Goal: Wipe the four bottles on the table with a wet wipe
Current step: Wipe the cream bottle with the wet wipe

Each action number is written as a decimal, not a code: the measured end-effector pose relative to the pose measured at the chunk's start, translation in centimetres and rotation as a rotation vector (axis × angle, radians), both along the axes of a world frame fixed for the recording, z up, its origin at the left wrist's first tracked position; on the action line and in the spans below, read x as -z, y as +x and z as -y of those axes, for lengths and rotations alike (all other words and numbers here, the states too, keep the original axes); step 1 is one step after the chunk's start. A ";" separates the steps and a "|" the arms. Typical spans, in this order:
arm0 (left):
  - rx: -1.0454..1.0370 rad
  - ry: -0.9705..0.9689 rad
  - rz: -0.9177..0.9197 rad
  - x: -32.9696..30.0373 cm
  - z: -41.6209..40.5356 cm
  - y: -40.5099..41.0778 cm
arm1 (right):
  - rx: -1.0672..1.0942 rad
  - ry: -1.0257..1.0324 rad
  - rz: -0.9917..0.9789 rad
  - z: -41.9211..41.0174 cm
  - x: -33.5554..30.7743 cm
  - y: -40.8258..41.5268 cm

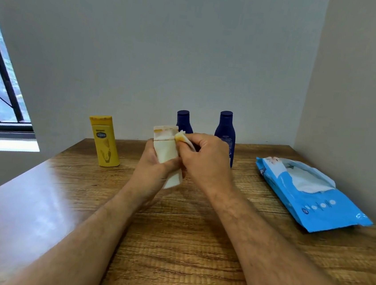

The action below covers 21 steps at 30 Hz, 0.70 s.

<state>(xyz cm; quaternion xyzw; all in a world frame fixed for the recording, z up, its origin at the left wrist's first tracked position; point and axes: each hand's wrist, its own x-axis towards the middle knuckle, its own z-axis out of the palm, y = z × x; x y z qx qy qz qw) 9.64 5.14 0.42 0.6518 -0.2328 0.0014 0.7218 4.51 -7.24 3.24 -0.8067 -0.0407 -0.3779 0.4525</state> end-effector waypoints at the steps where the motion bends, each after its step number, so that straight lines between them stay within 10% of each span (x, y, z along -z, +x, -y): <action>1: -0.015 0.028 0.017 0.0 0.0 -0.1 | -0.004 -0.032 0.005 -0.1 0.0 -0.1; 9: -0.010 0.048 0.020 0.0 -0.3 -0.4 | -0.016 -0.196 0.075 -1.0 0.3 -0.1; 21: -0.033 0.209 0.083 -0.3 -0.3 -1.2 | -0.138 0.115 -0.111 -1.0 0.0 -0.4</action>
